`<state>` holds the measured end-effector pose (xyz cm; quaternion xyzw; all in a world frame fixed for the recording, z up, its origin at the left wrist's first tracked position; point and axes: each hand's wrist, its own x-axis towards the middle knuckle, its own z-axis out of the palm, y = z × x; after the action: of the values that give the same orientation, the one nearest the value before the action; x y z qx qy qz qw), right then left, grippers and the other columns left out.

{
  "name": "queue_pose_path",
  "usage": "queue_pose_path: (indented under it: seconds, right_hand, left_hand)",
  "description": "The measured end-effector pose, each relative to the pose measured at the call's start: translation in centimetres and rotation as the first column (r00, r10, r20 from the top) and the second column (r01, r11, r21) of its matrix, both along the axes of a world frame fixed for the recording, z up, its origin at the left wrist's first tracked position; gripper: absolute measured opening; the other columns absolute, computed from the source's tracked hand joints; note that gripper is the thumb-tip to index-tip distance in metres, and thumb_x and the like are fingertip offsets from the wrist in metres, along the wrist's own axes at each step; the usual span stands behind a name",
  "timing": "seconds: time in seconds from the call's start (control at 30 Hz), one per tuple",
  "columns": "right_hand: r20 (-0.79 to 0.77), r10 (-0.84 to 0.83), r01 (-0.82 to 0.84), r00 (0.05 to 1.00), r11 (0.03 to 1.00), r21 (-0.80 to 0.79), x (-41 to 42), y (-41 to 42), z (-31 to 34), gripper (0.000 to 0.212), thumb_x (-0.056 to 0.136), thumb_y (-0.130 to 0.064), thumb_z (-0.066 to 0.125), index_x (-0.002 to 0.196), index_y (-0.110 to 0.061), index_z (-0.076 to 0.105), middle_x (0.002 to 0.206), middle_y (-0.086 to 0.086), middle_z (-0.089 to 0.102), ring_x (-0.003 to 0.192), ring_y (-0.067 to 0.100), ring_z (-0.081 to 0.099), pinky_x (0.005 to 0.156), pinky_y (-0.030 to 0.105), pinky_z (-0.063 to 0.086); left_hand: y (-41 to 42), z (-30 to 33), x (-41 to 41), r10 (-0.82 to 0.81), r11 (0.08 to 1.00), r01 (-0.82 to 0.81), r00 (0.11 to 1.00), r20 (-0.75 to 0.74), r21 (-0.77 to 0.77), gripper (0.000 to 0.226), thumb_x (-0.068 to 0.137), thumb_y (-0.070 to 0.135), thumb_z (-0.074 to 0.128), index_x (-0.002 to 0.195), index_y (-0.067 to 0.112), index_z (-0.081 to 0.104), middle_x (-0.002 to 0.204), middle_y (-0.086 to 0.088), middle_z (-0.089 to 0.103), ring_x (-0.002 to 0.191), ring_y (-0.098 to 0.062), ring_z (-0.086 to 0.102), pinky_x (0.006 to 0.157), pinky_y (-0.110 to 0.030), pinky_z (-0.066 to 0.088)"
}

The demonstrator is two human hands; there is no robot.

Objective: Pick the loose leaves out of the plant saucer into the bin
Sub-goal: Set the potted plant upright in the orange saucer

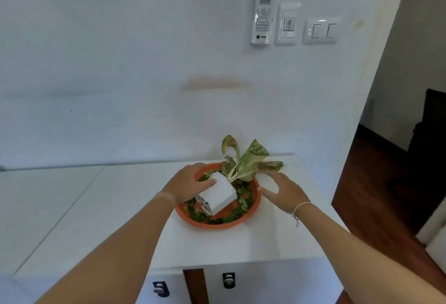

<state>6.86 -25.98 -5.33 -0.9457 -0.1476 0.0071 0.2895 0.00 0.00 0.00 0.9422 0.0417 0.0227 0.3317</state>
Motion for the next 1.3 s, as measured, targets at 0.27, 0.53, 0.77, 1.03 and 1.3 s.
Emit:
queue_pose_path:
  seconds: [0.27,0.53,0.77,1.03,1.3]
  right_hand:
    - [-0.088,-0.059,0.036,0.994,0.971,-0.237,-0.3,-1.0,-6.5,0.071,0.088,-0.061,0.04,0.149,-0.03,0.024,0.158,-0.001,0.021,0.146,0.019,0.019,0.119,0.042,0.014]
    - [-0.005,-0.07,0.064,0.998,0.933,-0.355,0.5,-0.3,-9.9,0.073,0.088,-0.066,0.024,0.151,-0.028,0.018,0.16,-0.006,0.011,0.149,0.02,0.005,0.121,0.044,0.003]
    - [-0.002,-0.063,0.058,0.998,0.936,-0.348,0.5,-0.3,-10.1,0.074,0.088,-0.065,0.023,0.151,-0.027,0.017,0.161,-0.005,0.01,0.149,0.021,0.002,0.121,0.044,0.001]
    - [0.007,-0.068,0.066,0.998,0.936,-0.346,0.4,-0.3,-10.0,0.073,0.088,-0.065,0.024,0.151,-0.028,0.018,0.161,-0.005,0.011,0.149,0.02,0.003,0.121,0.043,0.0]
    - [0.0,-0.076,0.072,0.997,0.943,-0.326,0.2,-0.3,-9.8,0.072,0.088,-0.065,0.026,0.151,-0.029,0.019,0.161,-0.006,0.011,0.149,0.02,0.003,0.121,0.042,0.0]
  left_hand:
    - [-1.1,-3.0,1.4,0.001,0.995,0.005,0.998,-0.06,0.099,0.072,0.083,0.048,0.063,0.144,0.023,0.035,0.144,0.001,0.046,0.128,-0.019,0.046,0.104,-0.032,0.04]
    - [-1.3,-6.0,3.6,0.037,0.991,-0.022,0.993,-0.116,0.131,0.096,0.075,0.059,0.065,0.151,0.027,0.016,0.155,0.001,0.029,0.142,-0.023,0.028,0.112,-0.04,0.029]
    - [-2.2,-6.7,4.3,0.068,0.986,-0.048,0.99,-0.12,0.158,0.11,0.065,0.062,0.071,0.15,0.027,0.012,0.151,-0.003,0.035,0.136,-0.028,0.037,0.104,-0.04,0.039]
    - [-2.5,-7.3,4.5,0.119,0.976,-0.103,0.99,-0.077,0.191,0.108,0.066,0.052,0.077,0.149,0.026,0.013,0.137,-0.012,0.045,0.125,-0.032,0.043,0.096,-0.04,0.044]
    - [-2.3,-6.9,5.4,0.202,0.979,-0.202,0.979,0.01,-0.013,0.104,0.059,0.065,0.071,0.145,0.028,0.025,0.135,-0.003,0.051,0.123,-0.03,0.046,0.098,-0.049,0.047]
